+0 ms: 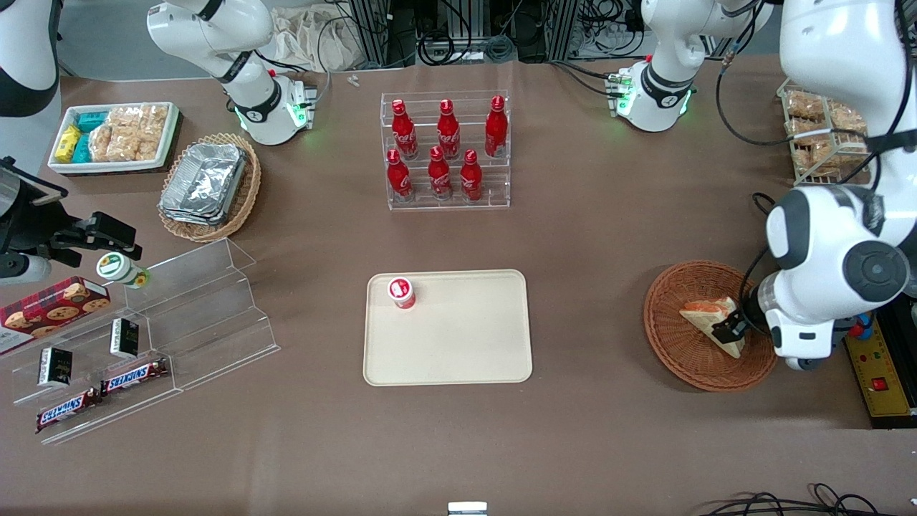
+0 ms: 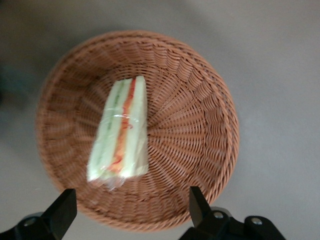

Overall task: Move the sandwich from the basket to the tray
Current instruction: 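Lower the left gripper onto the sandwich and close on it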

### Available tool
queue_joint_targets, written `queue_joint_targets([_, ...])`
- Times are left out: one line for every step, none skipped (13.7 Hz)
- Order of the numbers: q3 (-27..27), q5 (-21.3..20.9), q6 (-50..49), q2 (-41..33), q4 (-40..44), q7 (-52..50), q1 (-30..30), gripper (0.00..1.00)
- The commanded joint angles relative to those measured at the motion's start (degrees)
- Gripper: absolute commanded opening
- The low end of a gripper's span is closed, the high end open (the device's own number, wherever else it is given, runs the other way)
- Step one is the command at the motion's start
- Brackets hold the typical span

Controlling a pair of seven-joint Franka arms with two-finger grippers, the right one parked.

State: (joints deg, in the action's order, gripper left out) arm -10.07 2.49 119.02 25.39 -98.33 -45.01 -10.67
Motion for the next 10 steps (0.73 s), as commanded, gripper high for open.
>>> queue_joint_targets([-0.21,1.65,3.58,3.34,-0.37,-4.46,-0.49,1.0])
queue_joint_targets([-0.21,1.47,3.59,3.53,-1.06,-4.47,-0.4,1.0])
queue_joint_targets([-1.08,1.29,3.5,3.44,-1.77,-4.3,-0.4,1.0])
queue_joint_targets([-2.22,1.2,3.24,3.18,-1.78,-4.21,-0.49,1.0])
queue_joint_targets([-2.49,1.2,3.06,2.74,-1.69,-4.12,-0.49,1.0])
queue_joint_targets([-2.58,1.2,2.45,1.69,-1.69,-4.21,-0.49,1.0])
queue_joint_targets([-2.67,1.2,1.05,0.38,-1.77,-4.21,-0.49,1.0])
queue_joint_targets([-2.67,1.2,-0.7,-0.77,-1.69,-4.21,-0.49,1.0])
queue_joint_targets([-2.67,1.2,-1.24,-0.95,-1.77,-4.29,-0.4,1.0])
queue_joint_targets([-2.67,1.2,-0.64,0.09,-1.78,-4.38,-0.49,1.0])
